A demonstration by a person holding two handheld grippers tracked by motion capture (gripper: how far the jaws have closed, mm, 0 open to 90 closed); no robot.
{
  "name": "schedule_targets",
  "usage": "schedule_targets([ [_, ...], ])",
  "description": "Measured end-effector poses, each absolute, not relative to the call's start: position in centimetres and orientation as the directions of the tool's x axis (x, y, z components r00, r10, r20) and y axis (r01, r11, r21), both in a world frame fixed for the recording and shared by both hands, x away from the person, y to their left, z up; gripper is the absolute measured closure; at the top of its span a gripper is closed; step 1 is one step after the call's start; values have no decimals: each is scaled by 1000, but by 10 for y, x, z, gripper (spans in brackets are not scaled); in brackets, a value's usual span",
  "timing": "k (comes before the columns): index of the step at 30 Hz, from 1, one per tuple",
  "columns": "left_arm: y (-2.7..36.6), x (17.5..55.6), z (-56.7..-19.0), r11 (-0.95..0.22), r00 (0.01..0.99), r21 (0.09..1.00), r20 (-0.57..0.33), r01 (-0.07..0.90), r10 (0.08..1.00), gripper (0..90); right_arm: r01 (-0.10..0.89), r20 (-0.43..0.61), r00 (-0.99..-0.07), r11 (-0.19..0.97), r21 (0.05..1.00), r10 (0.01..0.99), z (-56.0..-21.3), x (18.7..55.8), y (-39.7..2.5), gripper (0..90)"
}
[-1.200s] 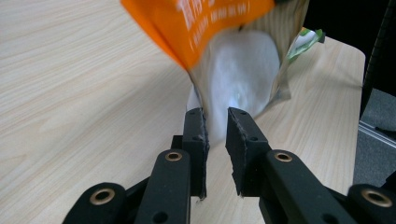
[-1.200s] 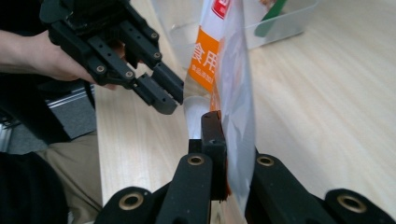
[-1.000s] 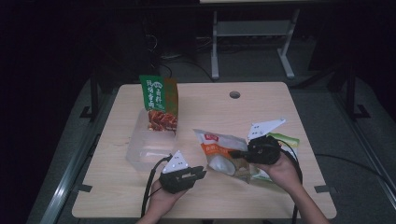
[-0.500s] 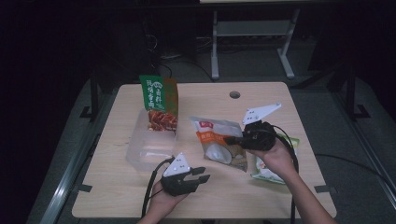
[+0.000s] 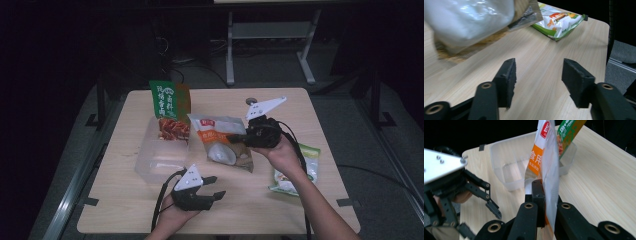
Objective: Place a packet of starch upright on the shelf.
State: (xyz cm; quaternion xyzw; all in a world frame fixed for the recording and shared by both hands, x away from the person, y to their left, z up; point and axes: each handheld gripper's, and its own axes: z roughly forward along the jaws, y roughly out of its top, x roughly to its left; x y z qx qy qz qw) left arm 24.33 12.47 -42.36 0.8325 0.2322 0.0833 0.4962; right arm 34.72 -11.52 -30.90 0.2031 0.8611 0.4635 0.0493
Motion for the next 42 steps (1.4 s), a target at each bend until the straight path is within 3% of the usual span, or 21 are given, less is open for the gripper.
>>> schedule_targets([
  [12,122,244,-426,-422,882,855,-83,302,464,359,271,81,-924,491,828,373,-297,362,-93,897],
  [42,119,240,-426,-414,882,858,-90,304,462,337,239,77,-938,472,849,337,-279,380,-42,897],
])
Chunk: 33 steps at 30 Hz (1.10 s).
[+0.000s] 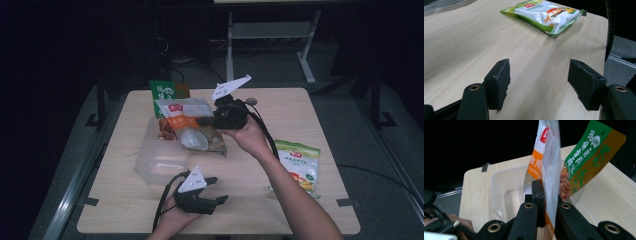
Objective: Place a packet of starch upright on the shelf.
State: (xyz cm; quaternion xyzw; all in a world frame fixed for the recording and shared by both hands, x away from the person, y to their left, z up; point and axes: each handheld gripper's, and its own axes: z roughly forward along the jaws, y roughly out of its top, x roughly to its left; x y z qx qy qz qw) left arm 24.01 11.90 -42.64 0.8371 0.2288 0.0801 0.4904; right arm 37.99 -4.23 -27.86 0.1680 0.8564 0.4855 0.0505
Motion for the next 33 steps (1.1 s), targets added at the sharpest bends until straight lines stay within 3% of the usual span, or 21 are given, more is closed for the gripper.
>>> schedule_targets([
  [17,120,239,-425,-433,891,853,-76,290,447,326,225,86,-950,466,856,302,-287,405,11,897],
  [33,124,238,-424,-439,893,854,-66,281,445,317,271,145,-944,445,854,297,-312,425,60,897],
])
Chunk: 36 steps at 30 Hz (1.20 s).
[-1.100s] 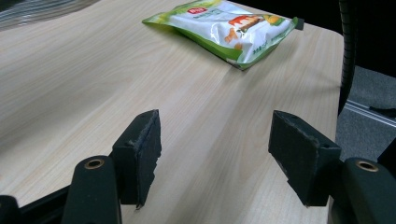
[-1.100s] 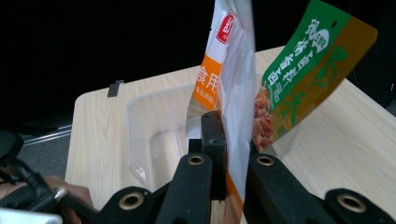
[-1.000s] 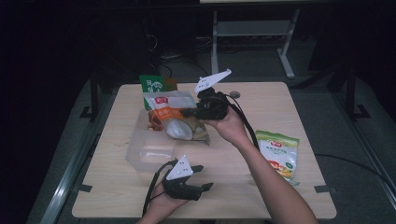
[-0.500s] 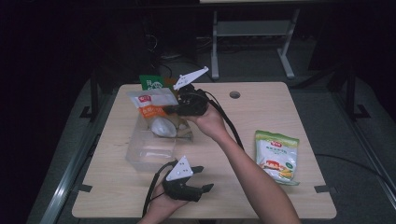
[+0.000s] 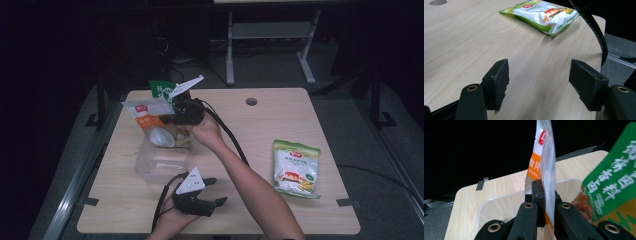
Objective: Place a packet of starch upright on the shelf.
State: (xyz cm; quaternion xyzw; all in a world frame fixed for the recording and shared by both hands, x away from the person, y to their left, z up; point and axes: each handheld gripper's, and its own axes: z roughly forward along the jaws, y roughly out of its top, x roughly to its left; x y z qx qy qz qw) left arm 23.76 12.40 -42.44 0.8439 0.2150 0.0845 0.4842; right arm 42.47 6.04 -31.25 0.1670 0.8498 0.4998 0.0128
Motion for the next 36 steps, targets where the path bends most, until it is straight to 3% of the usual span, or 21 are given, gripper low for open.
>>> schedule_targets([
  [19,124,236,-425,-434,895,856,-72,282,440,317,334,224,-926,380,863,304,-365,429,71,891],
  [27,122,235,-426,-441,897,853,-69,279,436,317,346,223,-921,410,844,319,-361,428,56,791],
  [32,121,236,-426,-446,897,849,-68,282,437,317,333,196,-922,425,842,332,-353,423,46,802],
  [36,120,235,-427,-451,897,847,-67,283,437,317,318,173,-926,449,835,334,-355,421,43,894],
])
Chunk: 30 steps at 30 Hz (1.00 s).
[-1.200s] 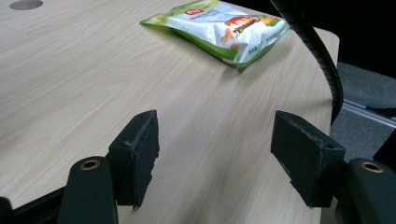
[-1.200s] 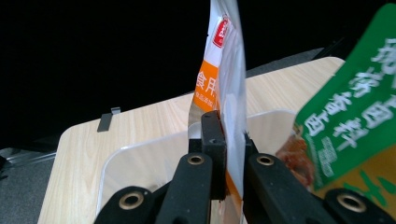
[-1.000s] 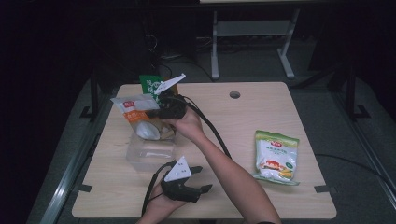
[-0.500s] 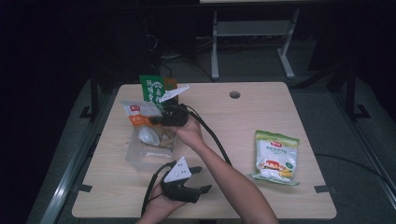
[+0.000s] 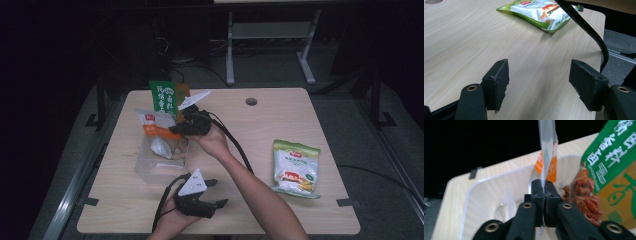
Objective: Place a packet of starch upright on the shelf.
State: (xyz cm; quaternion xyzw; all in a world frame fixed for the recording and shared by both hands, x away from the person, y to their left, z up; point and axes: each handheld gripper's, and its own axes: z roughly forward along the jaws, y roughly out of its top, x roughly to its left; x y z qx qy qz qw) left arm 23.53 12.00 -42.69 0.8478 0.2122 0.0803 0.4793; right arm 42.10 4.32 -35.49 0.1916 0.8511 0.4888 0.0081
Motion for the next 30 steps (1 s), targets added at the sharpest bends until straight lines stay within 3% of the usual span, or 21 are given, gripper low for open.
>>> schedule_targets([
  [6,120,236,-427,-452,897,846,-66,282,437,317,336,187,-920,448,828,345,-358,423,38,883],
  [9,120,236,-427,-451,896,847,-65,282,439,312,347,192,-915,447,824,355,-357,422,37,777],
  [17,118,236,-428,-453,896,844,-69,287,438,309,361,208,-911,443,821,357,-351,419,23,650],
  [23,117,236,-429,-456,895,840,-74,294,440,307,368,217,-909,441,819,355,-348,415,5,577],
  [30,120,237,-428,-446,890,843,-78,300,449,307,356,191,-910,460,813,367,-344,409,-14,554],
])
